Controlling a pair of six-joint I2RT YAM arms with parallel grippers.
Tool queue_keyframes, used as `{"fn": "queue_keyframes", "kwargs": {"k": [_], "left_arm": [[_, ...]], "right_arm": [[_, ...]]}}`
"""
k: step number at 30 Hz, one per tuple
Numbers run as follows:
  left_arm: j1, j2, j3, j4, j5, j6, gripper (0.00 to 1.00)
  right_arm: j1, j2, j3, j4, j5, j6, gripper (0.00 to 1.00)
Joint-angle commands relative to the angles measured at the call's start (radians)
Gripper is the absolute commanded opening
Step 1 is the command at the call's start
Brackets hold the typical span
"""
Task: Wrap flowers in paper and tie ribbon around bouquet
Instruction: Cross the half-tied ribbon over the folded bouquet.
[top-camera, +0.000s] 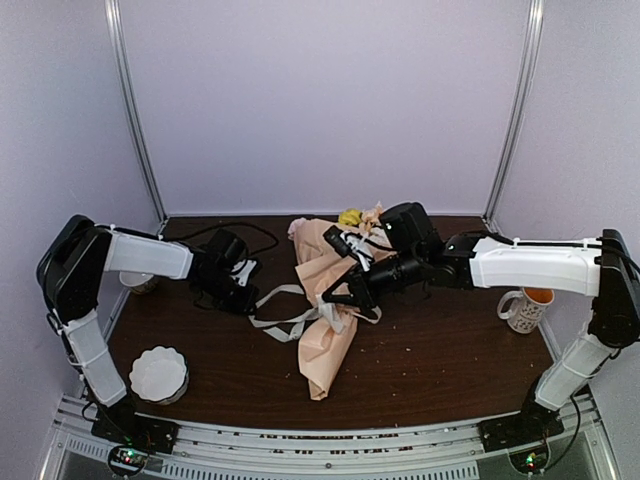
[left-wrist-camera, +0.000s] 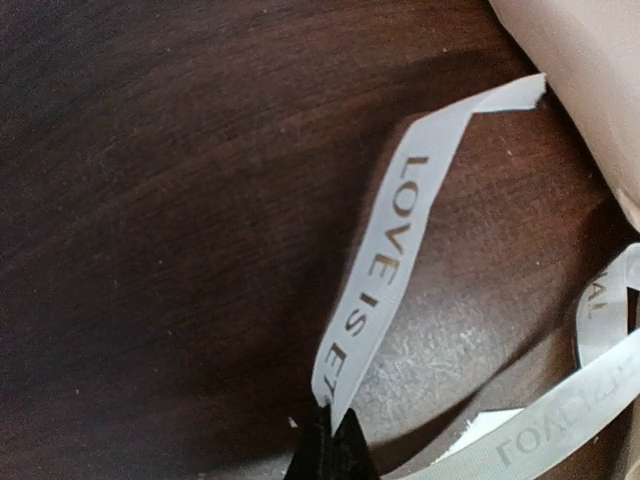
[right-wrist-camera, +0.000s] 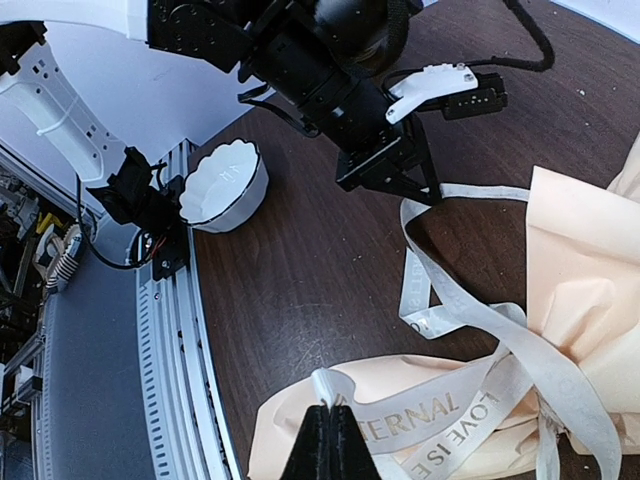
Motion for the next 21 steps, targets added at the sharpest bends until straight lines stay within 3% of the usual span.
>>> {"fn": "queue_keyframes", "kwargs": {"k": [1,6,13,21], "left_arm": [[-0.015,-0.177,-0.072,0.144,0.059,0.003,0.0],[-0.125,-0.412,-0.151,0.217,0.088,0.133,0.0],[-0.404,-0.65,-0.16,0.167,0.215,0.366,0.0],[-0.502,-0.581,-0.005,0.047,0.312,0.472,0.0]], "right_arm": [[-0.018,-0.003,-0.003,0.034,0.023,0.026,0.0],[-0.061,0.003,0.01,0.055,0.059,0.081,0.0],[-0.097,0.053,0.084,0.025,0.11,0.107,0.0],[-0.111,0.115,0.161,0.001,0.129,0.132,0.0]]}}
